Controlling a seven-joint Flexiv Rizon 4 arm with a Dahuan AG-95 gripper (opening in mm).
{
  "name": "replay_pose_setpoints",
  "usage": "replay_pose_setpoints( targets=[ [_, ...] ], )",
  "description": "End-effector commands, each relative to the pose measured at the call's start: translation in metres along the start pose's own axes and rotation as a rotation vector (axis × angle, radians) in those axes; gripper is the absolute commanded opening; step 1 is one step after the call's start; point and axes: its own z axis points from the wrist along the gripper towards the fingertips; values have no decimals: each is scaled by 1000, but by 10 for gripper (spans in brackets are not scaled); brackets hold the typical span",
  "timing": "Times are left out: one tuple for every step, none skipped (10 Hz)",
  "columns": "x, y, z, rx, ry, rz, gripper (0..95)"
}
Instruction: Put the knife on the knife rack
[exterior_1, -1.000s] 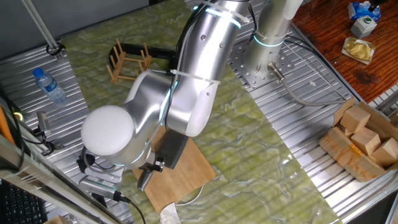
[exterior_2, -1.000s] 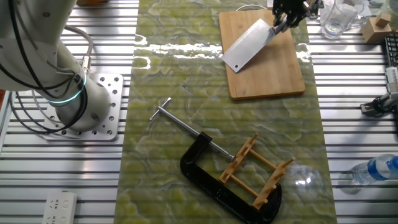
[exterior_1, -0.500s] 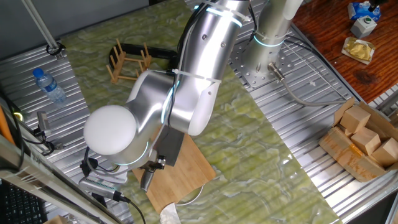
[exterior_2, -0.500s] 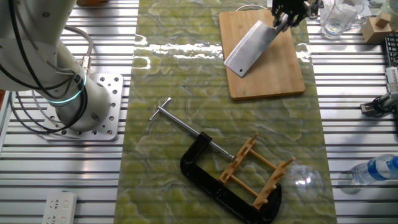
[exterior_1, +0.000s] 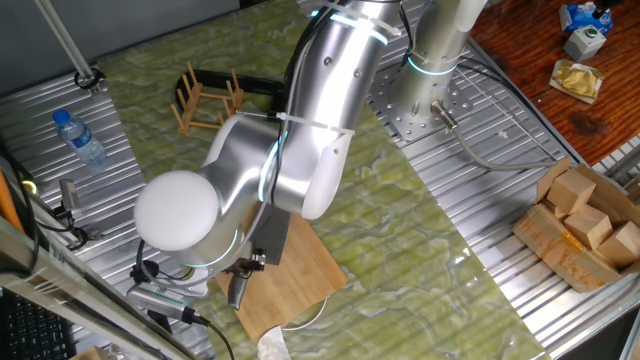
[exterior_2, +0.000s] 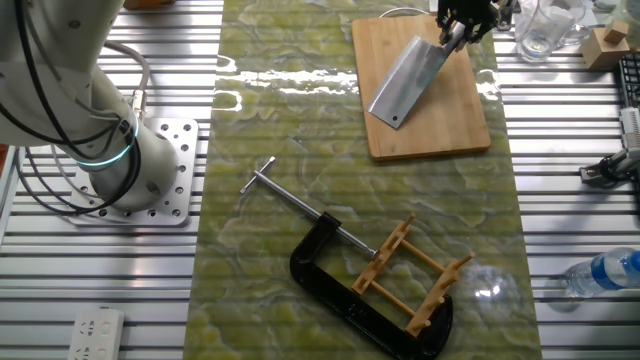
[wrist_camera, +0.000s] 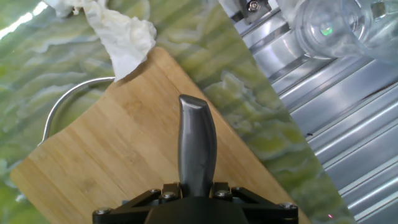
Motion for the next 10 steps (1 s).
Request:
replay_pose_setpoints(
  targets=[
    [-11, -2, 4, -8, -10, 32, 0],
    [-11, -2, 4, -9, -13, 32, 0],
    [-11, -2, 4, -11, -23, 51, 0],
    [-11, -2, 4, -11, -23, 58, 0],
    [-11, -2, 4, -11, -27, 74, 0],
    [-11, -2, 4, -10, -32, 74, 0],
    [-11, -2, 4, -15, -46, 76, 0],
    [-11, -2, 4, -14, -56, 76, 0],
    [-11, -2, 4, -9, -62, 70, 0],
    [-11, -2, 4, -1, -72, 63, 0]
  ],
)
